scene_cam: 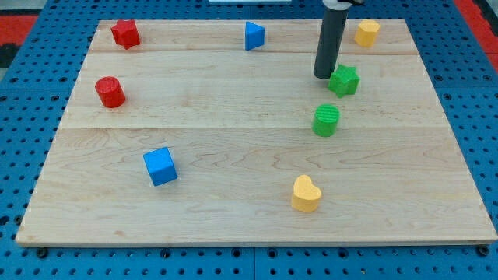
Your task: Nudge the green star a bit down
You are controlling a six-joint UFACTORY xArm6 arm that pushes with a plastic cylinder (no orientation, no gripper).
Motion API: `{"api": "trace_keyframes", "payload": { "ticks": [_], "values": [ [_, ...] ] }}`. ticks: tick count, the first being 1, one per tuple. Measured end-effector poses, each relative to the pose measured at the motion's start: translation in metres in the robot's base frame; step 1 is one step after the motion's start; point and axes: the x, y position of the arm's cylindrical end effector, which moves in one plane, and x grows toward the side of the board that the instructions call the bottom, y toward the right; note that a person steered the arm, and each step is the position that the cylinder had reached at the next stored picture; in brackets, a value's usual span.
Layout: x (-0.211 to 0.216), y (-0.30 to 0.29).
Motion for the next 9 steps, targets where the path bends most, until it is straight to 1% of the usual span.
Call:
{"api": "trace_keyframes", "payload": {
  "ticks": [1, 3, 4, 5, 6, 7, 8, 9],
  "values": [
    [0.006, 0.000],
    [0.053, 0.001],
    [0.054, -0.002],
    [0.030, -0.037],
    [0.003, -0.034],
    [-0.010, 0.012],
    [-0.011, 0.042],
    [-0.011, 0.041]
  ]
}}
